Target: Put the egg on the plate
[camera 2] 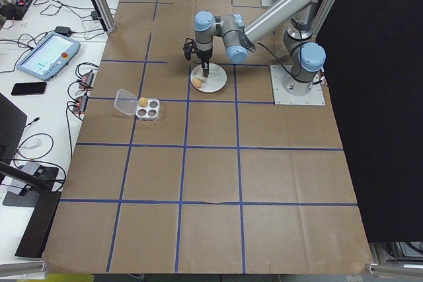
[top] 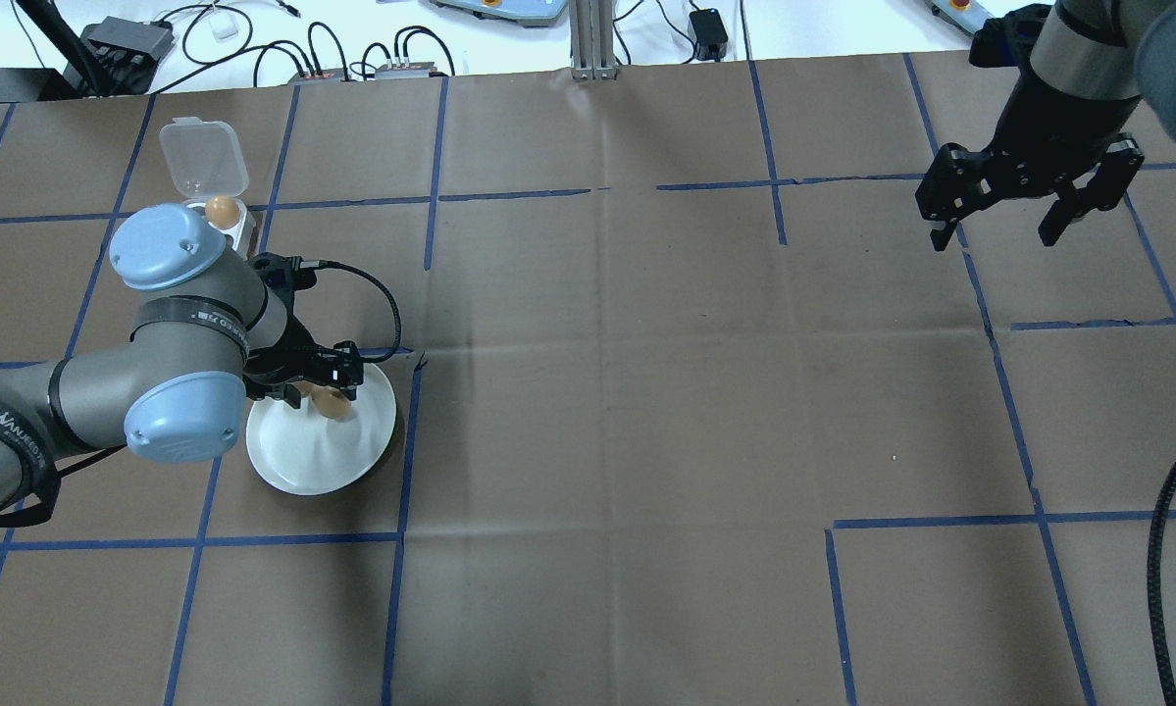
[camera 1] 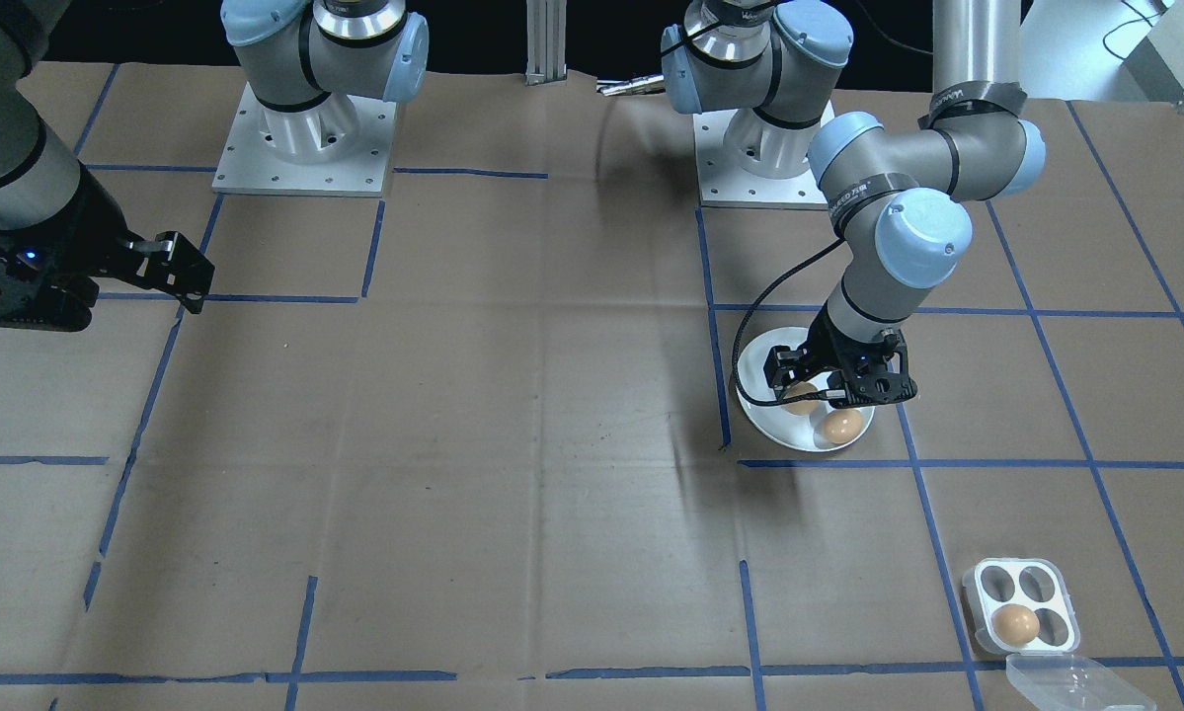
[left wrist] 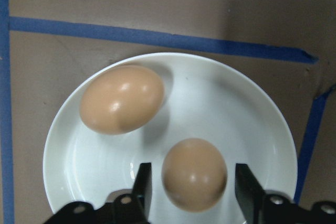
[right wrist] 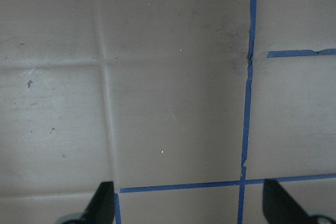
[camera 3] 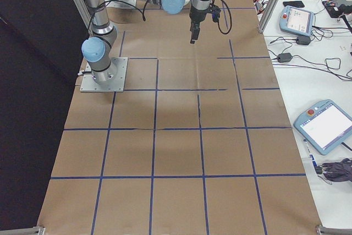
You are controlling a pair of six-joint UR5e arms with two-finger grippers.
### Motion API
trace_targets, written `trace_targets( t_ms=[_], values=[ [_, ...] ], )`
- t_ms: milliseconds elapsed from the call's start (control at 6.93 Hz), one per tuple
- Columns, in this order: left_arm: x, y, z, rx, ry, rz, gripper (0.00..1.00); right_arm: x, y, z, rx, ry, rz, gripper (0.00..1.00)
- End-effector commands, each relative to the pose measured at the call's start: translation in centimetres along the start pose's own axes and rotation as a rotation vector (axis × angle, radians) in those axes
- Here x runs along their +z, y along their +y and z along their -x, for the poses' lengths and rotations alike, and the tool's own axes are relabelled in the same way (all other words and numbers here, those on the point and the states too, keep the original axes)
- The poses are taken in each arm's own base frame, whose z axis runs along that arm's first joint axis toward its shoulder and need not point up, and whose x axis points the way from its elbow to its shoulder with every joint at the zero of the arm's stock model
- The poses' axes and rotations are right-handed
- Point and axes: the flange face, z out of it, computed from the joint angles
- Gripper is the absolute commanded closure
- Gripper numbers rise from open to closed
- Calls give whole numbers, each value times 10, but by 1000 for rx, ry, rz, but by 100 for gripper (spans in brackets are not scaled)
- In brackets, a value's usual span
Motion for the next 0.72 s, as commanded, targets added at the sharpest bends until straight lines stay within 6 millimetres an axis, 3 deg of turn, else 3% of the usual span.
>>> trace_targets(
  t_ms=[0,289,433,577],
  values=[
    [-42,-19,3,1,-10,-60,0,0,0,0,0,0,0,0],
    [-119,-50,7,-2,-12,12,0,0,0,0,0,0,0,0],
    [-137,-68,15,-15,-8,23,0,0,0,0,0,0,-1,0],
    [-138,-84,21,-29,-11,6,0,0,0,0,0,0,-1,0]
  ],
)
